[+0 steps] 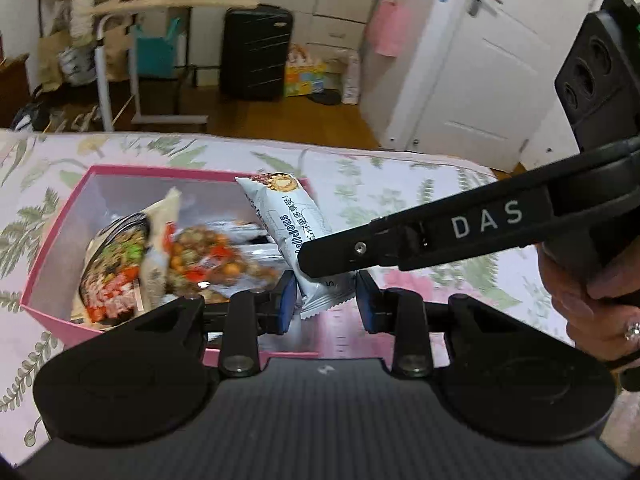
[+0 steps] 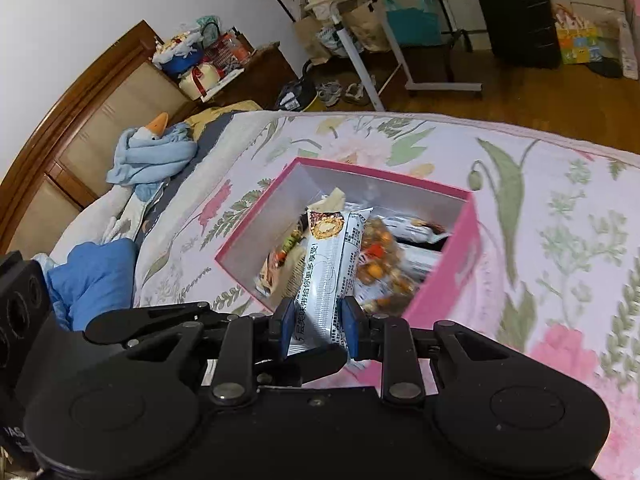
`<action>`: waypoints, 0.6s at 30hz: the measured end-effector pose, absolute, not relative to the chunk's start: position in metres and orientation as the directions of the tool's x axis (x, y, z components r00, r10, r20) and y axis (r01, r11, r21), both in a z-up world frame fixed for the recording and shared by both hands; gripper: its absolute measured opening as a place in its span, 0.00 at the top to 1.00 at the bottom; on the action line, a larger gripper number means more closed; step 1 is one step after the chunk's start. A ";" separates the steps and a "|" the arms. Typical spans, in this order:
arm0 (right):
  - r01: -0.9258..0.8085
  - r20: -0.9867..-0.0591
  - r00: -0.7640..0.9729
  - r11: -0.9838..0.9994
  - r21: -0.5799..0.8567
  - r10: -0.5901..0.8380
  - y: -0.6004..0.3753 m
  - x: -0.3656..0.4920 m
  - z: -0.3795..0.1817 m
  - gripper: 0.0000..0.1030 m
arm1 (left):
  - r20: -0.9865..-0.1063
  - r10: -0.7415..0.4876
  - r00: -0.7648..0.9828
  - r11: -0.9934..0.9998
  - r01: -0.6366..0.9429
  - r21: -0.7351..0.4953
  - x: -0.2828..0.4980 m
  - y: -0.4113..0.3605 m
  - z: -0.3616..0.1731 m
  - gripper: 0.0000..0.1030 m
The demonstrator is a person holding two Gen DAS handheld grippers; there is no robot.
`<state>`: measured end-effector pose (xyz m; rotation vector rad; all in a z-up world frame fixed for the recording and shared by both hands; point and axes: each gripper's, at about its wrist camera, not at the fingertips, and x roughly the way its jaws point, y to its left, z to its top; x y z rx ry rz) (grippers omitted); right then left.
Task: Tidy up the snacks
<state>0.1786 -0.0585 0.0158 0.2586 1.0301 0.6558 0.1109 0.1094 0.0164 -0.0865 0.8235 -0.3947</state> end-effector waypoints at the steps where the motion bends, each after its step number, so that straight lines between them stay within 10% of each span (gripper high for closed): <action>1: -0.374 -0.711 0.339 0.782 0.498 0.615 -0.053 0.183 0.011 0.70 | -0.703 -0.370 0.607 0.926 0.298 -0.230 0.116 0.115 0.012 0.70; 6: -0.317 -0.721 0.312 0.784 0.535 0.618 -0.036 0.202 -0.017 0.70 | -0.735 -0.353 0.579 0.934 0.265 -0.240 0.136 0.130 -0.014 0.67; 9: -0.308 -0.728 0.308 0.788 0.533 0.612 -0.032 0.206 -0.033 0.68 | -0.747 -0.291 0.598 0.955 0.222 -0.195 0.140 0.132 -0.026 0.47; 18: -0.328 -0.715 0.430 0.833 0.445 0.551 -0.071 0.161 -0.013 0.59 | -0.762 -0.236 0.603 0.970 0.190 -0.150 0.118 0.138 -0.030 0.43</action>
